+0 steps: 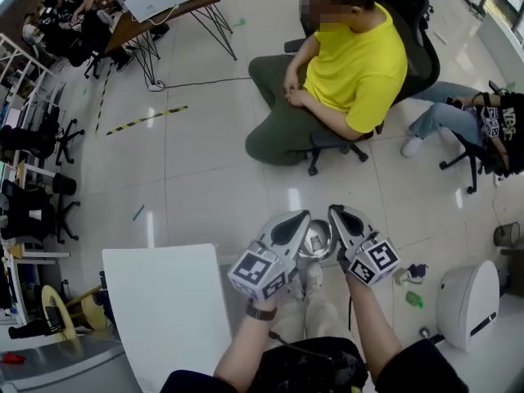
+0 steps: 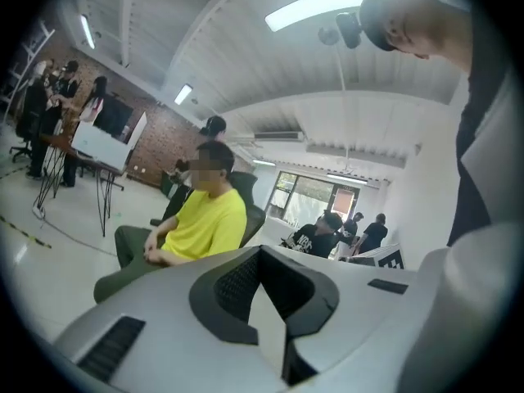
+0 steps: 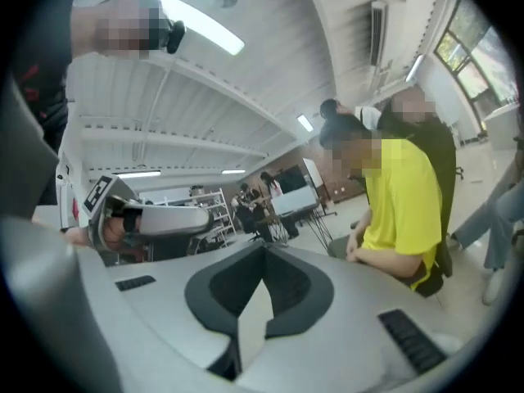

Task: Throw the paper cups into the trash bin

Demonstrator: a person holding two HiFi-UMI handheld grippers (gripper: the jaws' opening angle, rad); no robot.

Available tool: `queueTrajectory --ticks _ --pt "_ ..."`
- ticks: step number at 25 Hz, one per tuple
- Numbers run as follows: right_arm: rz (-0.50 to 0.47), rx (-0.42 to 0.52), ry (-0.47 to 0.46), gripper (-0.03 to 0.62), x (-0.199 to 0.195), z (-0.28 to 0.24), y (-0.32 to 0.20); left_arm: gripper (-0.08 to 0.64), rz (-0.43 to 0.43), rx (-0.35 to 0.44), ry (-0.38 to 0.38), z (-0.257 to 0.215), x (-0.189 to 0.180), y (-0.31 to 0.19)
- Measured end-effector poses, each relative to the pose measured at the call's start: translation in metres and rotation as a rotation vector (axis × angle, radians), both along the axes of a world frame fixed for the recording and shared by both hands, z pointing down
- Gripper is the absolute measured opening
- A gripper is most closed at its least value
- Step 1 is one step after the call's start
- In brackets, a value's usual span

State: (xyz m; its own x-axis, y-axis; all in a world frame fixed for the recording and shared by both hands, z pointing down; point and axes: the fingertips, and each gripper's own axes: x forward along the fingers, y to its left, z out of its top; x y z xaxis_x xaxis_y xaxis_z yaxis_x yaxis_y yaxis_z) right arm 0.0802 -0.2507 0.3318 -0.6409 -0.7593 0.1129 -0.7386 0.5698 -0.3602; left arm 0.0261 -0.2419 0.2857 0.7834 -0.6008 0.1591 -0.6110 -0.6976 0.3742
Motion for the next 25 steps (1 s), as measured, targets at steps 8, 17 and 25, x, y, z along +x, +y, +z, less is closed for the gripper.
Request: queueTrajectory --ticks 8,17,25 --pt "-0.013 0.195 -0.064 0.0 -0.005 -0.16 0.049 0.0 -0.08 0.181 0.079 -0.152 -0.048 0.03" --pt "-0.15 0.315 -0.006 0.0 -0.045 -0.232 0.1 0.0 -0.033 0.289 -0.038 -0.202 -0.041 0.071" --pt "-0.197 0.345 -0.018 0.0 -0.067 -0.249 0.123 0.0 -0.126 0.324 -0.027 -0.21 -0.087 0.089"
